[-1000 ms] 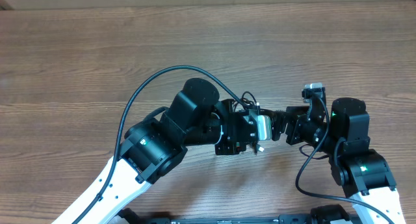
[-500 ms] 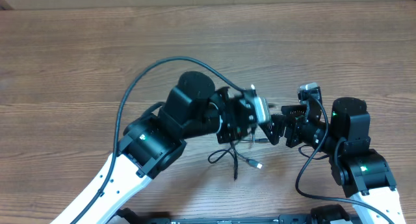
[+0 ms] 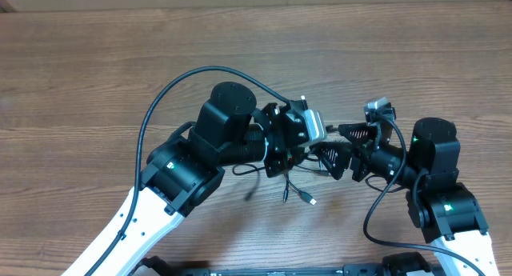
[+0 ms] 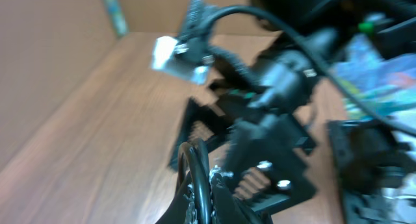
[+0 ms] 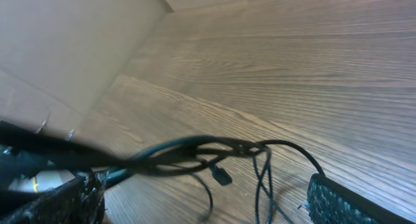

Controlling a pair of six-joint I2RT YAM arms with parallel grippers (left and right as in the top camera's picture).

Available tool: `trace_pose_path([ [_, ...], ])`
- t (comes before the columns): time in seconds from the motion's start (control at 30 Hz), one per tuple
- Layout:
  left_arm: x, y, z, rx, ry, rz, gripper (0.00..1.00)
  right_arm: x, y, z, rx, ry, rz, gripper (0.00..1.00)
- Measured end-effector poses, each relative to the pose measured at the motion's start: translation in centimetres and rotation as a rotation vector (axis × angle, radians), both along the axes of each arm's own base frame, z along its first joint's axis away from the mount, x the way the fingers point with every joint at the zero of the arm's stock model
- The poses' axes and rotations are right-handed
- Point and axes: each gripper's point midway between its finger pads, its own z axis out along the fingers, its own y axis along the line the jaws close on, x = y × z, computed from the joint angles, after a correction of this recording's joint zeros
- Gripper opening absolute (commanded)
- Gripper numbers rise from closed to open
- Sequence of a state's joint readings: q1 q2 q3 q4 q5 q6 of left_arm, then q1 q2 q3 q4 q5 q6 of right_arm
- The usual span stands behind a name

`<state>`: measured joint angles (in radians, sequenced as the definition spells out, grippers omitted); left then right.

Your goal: Untangle cables

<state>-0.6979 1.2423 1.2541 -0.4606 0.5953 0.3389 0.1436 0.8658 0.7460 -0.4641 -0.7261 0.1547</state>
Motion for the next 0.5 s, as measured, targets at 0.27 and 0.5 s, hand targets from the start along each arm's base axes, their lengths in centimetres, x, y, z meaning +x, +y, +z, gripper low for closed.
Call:
trace_pose_path([
  [0.27, -2.8, -0.4, 0.1, -0.031, 0.076, -0.143, 0.06, -0.5, 0.8, 1.0, 0.038, -0.026, 0.059, 0.97],
  [0.5, -3.6, -0.5, -0.6, -0.019, 0.125, -0.175, 0.08, -1.0, 1.3, 1.5, 0.059, -0.043, 0.106, 0.46],
])
